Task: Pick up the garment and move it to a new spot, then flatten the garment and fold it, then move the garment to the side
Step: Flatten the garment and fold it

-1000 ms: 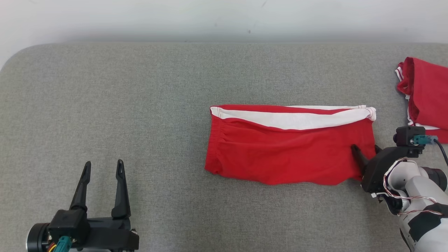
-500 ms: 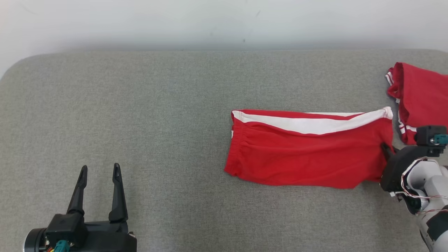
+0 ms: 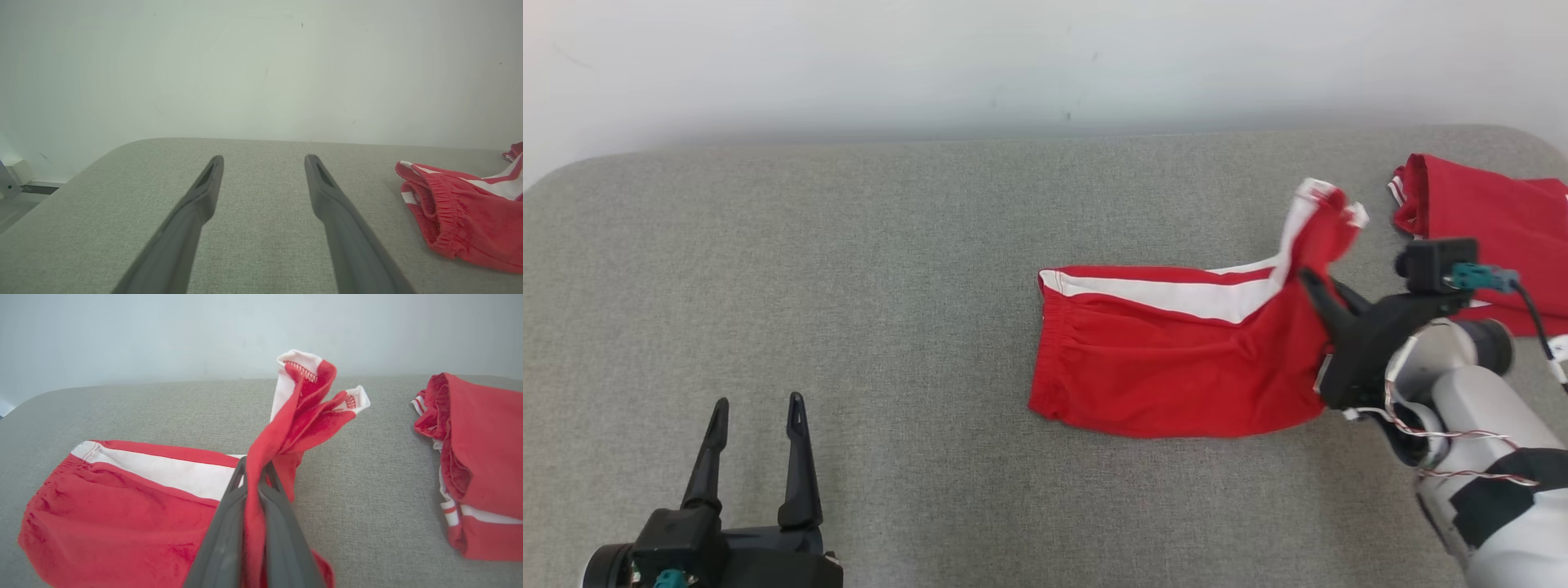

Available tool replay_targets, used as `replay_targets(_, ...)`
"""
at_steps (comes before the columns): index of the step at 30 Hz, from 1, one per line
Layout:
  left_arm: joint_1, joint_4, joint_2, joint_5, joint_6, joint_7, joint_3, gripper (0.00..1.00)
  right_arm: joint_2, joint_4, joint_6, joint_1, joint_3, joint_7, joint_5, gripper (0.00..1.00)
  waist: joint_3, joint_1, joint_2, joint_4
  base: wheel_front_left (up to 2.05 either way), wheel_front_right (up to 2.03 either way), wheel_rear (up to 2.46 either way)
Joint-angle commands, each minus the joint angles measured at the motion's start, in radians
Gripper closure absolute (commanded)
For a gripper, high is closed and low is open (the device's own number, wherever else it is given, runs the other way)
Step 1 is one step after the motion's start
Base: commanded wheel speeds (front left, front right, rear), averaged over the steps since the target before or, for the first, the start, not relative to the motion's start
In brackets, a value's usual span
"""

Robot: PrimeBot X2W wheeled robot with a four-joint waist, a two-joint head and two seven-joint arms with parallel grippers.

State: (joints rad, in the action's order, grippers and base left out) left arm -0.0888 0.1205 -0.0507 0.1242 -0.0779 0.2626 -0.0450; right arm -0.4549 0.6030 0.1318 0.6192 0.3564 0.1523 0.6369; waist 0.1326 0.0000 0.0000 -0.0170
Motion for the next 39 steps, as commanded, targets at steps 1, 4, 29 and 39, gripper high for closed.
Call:
replay_targets(1, 0.001, 0.002, 0.001, 0.010, 0.002, 0.003, 0.001, 0.00, 0.019, -0.021, -0.003, -0.004, 0.006, 0.008, 0.011, 1.00, -0.002, 0.0000, 0.0000, 0.000, 0.00, 0.00, 0.00)
replay_targets(4, -0.005, 0.006, 0.001, 0.015, 0.004, 0.003, 0.013, 0.00, 0.056, -0.071, -0.003, 0.001, 0.020, 0.036, 0.019, 1.00, -0.002, 0.0000, 0.0000, 0.007, 0.00, 0.00, 0.00)
replay_targets(29, -0.080, 0.046, 0.001, 0.070, 0.020, 0.003, 0.096, 0.00, 0.297, 0.035, -0.003, 0.049, 0.084, 0.131, -0.072, 1.00, 0.047, 0.0000, 0.0000, 0.124, 0.00, 0.00, 0.00)
replay_targets(39, -0.057, 0.045, 0.001, 0.056, 0.024, 0.003, 0.078, 0.00, 0.248, -0.005, -0.003, 0.035, 0.069, -0.049, -0.064, 0.00, 0.027, 0.0000, 0.0000, 0.096, 0.00, 0.00, 0.00)
